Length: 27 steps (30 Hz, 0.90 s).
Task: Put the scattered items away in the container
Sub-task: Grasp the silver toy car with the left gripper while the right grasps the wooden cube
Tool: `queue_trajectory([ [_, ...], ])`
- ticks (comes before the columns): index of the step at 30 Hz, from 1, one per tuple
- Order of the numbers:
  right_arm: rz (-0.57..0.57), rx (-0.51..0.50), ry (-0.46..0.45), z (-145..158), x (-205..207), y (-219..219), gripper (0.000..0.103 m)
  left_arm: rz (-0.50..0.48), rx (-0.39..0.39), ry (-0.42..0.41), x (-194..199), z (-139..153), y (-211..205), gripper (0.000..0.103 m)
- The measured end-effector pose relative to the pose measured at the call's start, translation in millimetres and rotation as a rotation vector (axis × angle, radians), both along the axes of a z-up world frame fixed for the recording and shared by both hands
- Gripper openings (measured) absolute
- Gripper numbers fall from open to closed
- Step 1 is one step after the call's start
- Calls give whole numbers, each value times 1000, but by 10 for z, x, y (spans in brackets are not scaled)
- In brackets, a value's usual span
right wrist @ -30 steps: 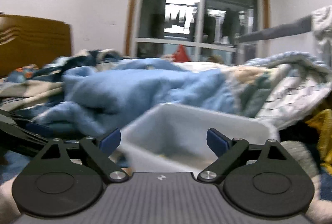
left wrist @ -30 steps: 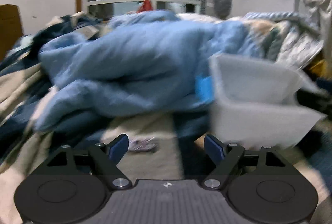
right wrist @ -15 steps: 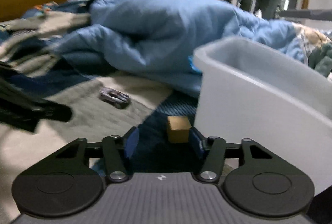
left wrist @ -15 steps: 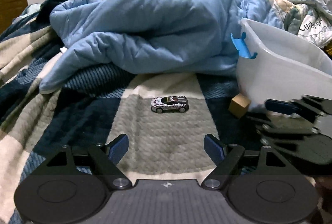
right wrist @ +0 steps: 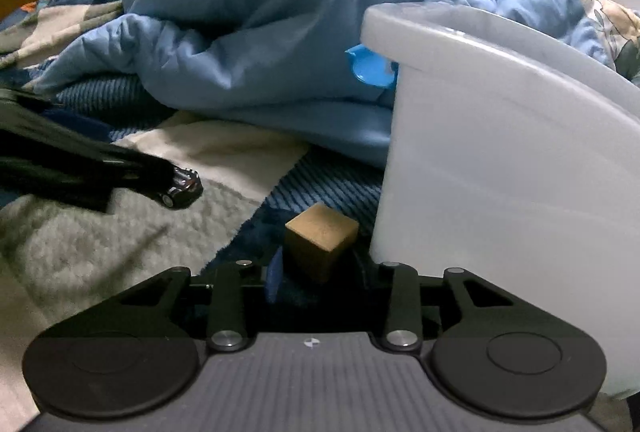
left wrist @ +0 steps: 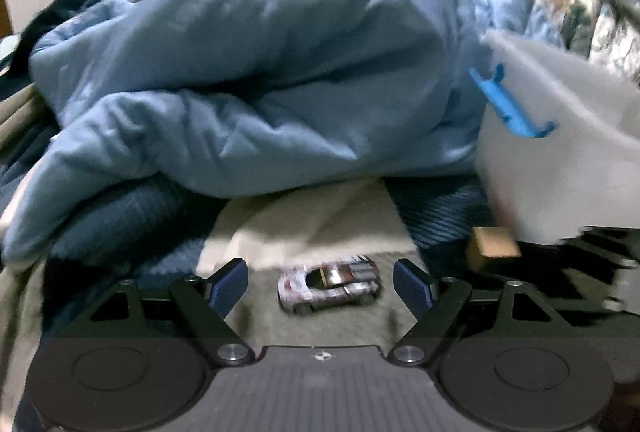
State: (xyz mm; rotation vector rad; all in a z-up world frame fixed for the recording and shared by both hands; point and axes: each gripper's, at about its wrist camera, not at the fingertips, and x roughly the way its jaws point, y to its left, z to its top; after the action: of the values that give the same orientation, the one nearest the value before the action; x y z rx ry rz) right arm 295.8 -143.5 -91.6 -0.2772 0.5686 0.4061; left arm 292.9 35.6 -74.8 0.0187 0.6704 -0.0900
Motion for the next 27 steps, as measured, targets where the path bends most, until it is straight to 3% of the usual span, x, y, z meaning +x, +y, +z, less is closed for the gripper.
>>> queue_trajectory([
  [2,6,35,19,19,-15,-60,39,-63,13,28,141,-82,24,83],
  [4,3,65,36,30,-33,-109,38,-129,-26,85,182,-145,66,83],
  [8,-4,98,41,41,-91,-172,37,-224,-92,61,-123,-115,46,83],
  [10,-9,112,44,48,-128,-184,37,-231,-84,64,-265,-118,-38,83],
  [12,-13,117,42,63,-170,-193,36,-234,-55,68,-379,-116,-144,83],
  [14,-17,117,35,79,-197,-200,35,-206,30,19,-421,-60,-241,82],
  [15,-20,115,33,84,-200,-202,30,-187,62,-14,-414,-21,-253,82],
  [19,-36,108,45,70,-159,-179,30,-135,132,-32,-179,49,-242,82],
  [25,-66,132,95,28,-66,-172,49,-270,101,48,127,-179,-218,82],
  [27,-58,146,110,13,-33,-146,53,-266,58,47,103,-204,-179,73],
])
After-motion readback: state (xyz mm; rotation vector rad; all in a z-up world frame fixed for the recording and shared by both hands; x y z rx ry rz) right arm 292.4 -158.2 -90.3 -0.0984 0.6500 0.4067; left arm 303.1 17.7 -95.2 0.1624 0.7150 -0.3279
